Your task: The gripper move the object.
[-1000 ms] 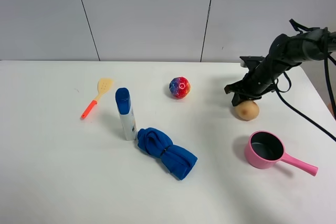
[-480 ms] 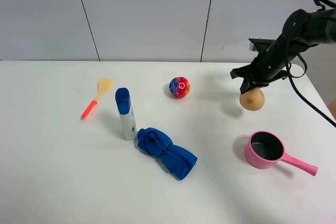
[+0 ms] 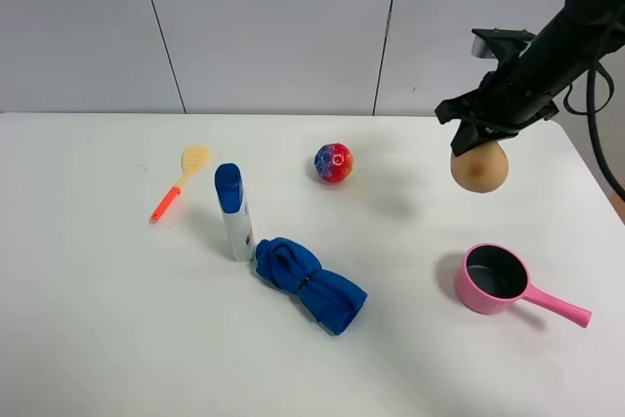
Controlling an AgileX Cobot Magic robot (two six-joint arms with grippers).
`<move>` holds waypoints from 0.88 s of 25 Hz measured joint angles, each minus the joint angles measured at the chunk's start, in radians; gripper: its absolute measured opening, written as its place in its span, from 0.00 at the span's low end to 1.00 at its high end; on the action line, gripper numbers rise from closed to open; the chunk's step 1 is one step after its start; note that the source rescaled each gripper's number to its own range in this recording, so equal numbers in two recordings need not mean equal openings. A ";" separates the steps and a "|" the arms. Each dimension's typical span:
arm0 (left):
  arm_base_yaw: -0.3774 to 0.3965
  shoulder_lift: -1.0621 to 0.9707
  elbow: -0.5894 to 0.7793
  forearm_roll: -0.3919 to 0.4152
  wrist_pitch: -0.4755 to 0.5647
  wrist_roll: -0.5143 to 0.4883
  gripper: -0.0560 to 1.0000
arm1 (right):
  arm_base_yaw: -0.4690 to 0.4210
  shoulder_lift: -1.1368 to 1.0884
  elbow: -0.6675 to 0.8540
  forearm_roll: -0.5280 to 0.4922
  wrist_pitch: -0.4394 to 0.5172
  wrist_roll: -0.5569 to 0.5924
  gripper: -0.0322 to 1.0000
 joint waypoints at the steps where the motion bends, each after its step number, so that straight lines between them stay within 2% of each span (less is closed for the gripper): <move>1: 0.000 0.000 0.000 0.000 0.000 0.000 1.00 | 0.015 -0.029 0.031 0.000 -0.001 0.005 0.03; 6: 0.000 0.000 0.000 0.000 0.000 0.000 1.00 | 0.065 -0.183 0.221 0.000 -0.064 0.043 0.03; 12: 0.000 0.000 0.000 0.000 0.000 0.000 1.00 | 0.067 -0.331 0.436 -0.082 -0.134 0.103 0.03; 22: 0.000 0.000 0.000 0.000 0.000 0.000 1.00 | 0.068 -0.367 0.597 -0.264 -0.276 0.185 0.03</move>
